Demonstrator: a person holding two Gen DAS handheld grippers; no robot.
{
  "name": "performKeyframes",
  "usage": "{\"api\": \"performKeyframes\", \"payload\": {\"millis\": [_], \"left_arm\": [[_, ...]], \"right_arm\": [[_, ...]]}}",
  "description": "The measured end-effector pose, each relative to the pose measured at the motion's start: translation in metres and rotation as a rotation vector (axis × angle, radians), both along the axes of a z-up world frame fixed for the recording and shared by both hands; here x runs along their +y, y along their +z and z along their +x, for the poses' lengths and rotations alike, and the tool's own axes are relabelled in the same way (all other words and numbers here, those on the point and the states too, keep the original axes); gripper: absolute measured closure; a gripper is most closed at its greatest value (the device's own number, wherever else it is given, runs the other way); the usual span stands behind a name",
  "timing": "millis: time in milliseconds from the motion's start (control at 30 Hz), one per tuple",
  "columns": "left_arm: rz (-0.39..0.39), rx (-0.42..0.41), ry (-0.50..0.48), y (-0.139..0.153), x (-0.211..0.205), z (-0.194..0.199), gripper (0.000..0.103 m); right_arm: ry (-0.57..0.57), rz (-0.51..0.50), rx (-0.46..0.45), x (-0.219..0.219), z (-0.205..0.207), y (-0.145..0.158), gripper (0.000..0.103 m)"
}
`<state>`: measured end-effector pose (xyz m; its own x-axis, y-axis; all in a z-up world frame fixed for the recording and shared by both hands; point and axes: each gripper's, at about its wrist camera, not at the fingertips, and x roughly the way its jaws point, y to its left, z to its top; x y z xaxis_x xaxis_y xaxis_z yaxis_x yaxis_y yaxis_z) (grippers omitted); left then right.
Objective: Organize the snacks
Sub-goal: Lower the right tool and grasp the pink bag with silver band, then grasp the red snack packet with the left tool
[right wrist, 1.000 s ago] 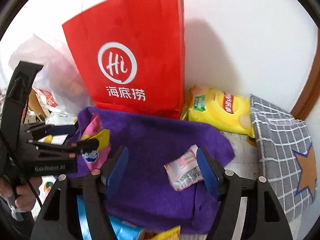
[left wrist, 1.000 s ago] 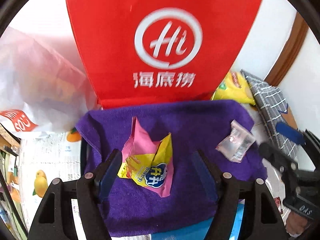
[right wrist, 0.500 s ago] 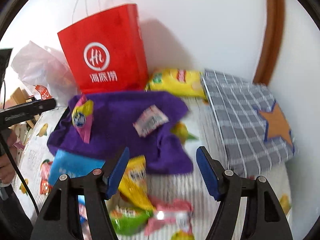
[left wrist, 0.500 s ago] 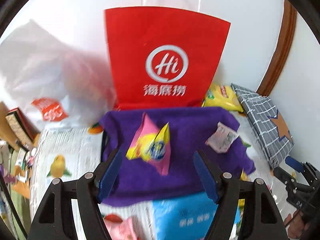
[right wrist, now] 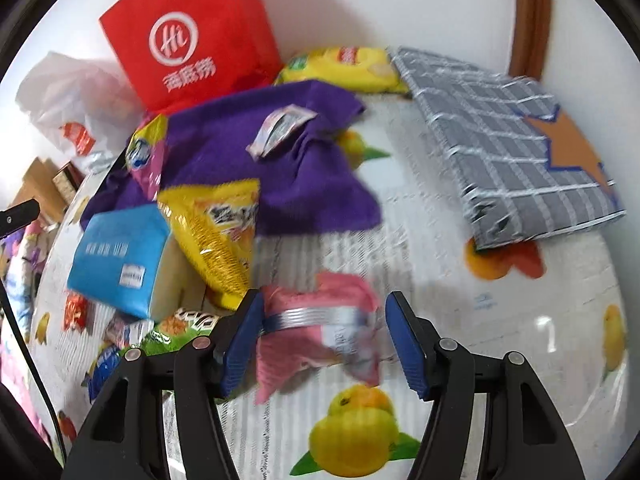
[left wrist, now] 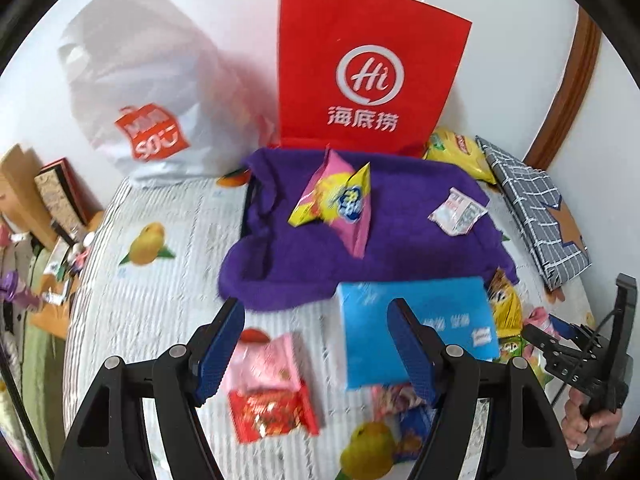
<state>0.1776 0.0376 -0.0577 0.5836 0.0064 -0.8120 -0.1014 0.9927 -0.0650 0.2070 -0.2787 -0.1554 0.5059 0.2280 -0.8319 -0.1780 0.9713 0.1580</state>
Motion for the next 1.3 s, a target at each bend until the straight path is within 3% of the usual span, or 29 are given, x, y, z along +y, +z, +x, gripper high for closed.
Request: {"api": "performKeyframes", "payload": {"millis": [200,433,767,1033,1300], "left_arm": [[0.012,0.029,0.040,-0.012,0.007,-0.023,0.028],[0.039,0.053,0.089,-0.033,0.024,-0.047,0.028],[-0.049,0.116,0.092,-0.084,0.040,-0.056,0.028],[-0.095,0.140,0.083,-0.109,0.031,-0.040,0.028],[0.058,0.082,0.088,-0.116,0.006,-0.037,0.025]], "right_arm": [[0.003,0.000,0.023,0.000,-0.005,-0.016,0.041],[-0.029,0.024,-0.038,-0.016,-0.037,0.000,0.047],[-0.070,0.060,-0.115,-0.028,-0.091,0.026,0.047],[-0.050,0.084,-0.122,-0.020,-0.103,0.020,0.047],[-0.022,0.093,-0.110,-0.007,-0.101,0.010,0.047]]}}
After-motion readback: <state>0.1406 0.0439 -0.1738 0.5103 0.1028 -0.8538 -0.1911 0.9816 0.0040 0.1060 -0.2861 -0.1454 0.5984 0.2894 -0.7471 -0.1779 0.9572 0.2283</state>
